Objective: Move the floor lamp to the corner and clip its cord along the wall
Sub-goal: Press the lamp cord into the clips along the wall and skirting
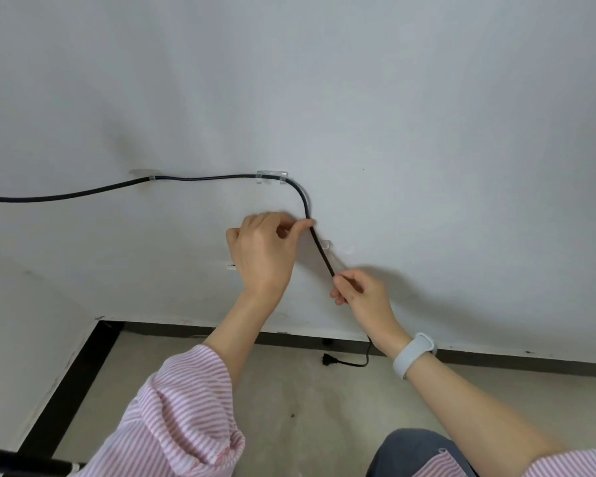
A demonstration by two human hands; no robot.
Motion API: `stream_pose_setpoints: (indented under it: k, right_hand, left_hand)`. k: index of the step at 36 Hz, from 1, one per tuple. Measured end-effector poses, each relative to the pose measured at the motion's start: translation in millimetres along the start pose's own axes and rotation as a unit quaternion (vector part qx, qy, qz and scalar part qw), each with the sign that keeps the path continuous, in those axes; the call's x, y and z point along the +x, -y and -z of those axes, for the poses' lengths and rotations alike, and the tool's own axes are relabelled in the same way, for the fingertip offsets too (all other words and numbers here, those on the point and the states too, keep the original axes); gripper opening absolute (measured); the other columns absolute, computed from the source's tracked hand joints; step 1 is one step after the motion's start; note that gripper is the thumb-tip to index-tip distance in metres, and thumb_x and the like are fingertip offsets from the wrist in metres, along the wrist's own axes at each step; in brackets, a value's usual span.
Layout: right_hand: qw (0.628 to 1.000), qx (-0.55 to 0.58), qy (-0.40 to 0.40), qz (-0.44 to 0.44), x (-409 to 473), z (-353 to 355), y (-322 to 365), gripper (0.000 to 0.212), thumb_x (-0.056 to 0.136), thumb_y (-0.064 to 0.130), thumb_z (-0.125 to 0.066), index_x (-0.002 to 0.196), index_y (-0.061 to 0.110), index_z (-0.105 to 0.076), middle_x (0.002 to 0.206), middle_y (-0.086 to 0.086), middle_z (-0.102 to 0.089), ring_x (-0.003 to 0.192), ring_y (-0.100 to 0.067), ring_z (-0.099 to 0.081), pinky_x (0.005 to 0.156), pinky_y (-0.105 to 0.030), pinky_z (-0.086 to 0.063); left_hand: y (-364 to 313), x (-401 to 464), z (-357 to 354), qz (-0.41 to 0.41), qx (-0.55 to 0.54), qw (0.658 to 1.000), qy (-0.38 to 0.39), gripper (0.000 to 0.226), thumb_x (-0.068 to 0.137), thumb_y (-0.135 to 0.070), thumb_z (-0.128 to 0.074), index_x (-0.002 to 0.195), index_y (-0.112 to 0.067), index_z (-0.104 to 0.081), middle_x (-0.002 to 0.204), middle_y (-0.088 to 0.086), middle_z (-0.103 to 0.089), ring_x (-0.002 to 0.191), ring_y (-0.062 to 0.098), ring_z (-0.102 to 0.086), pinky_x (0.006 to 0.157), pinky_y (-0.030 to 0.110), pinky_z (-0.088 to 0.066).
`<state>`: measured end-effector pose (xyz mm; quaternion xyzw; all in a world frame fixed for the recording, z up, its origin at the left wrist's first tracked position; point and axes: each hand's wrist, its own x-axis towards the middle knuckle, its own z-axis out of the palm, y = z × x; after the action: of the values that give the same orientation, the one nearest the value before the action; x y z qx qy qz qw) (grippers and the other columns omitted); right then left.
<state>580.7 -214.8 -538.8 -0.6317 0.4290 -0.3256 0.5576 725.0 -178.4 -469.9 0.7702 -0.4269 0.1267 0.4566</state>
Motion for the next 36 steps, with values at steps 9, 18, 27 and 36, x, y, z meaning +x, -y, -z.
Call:
stream_pose_setpoints:
  k: [9, 18, 27, 36]
  right_hand:
    - [0.99, -0.106, -0.085, 0.022, 10.7, 2.9, -6.0, 0.013, 0.086, 0.026, -0.058, 0.083, 0.014, -0.064, 0.069, 0.003, -0.061, 0.069, -0.019, -0.057, 0.068, -0.036, -0.047]
    - [0.972, -0.144, -0.183, 0.0, 16.5, -4.0, -0.6, 0.02, 0.085, 0.033, -0.056, 0.078, 0.016, -0.064, 0.072, 0.002, -0.067, 0.072, -0.023, -0.061, 0.065, -0.034, -0.045]
    - [0.99, -0.062, -0.127, -0.02, 16.6, -31.3, -8.1, 0.021, 0.086, 0.028, -0.058, 0.07, 0.014, -0.063, 0.068, 0.0, -0.067, 0.069, -0.02, -0.06, 0.067, -0.036, -0.047]
    - [0.994, -0.062, -0.065, 0.064, 6.0, -51.3, -39.3, 0.012, 0.086, 0.017, -0.061, 0.089, 0.016, -0.072, 0.083, -0.007, -0.068, 0.078, -0.017, -0.059, 0.072, -0.026, -0.047]
  left_hand:
    - [1.0, -1.3, -4.5, 0.028, -0.019, 0.999, 0.002, 0.036, 0.073, -0.05, -0.067, 0.064, -0.015, -0.066, 0.064, 0.0, -0.067, 0.071, 0.019, -0.057, 0.077, 0.032, -0.029]
    - [2.1, -0.2, -3.7, 0.042, -0.021, 0.999, -0.001, 0.036, 0.071, -0.05, -0.068, 0.062, -0.015, -0.065, 0.063, -0.001, -0.066, 0.071, 0.017, -0.056, 0.076, 0.03, -0.028]
    - [2.4, 3.3, -1.9, 0.026, -0.02, 0.999, -0.009, 0.036, 0.07, -0.05, -0.069, 0.063, -0.015, -0.066, 0.063, -0.001, -0.068, 0.07, 0.016, -0.057, 0.077, 0.031, -0.029]
    - [31.1, -18.5, -5.8, 0.032, -0.14, 0.989, 0.02, 0.013, 0.079, -0.04, -0.06, 0.075, -0.029, -0.064, 0.07, -0.015, -0.063, 0.071, 0.006, -0.055, 0.08, 0.032, -0.039]
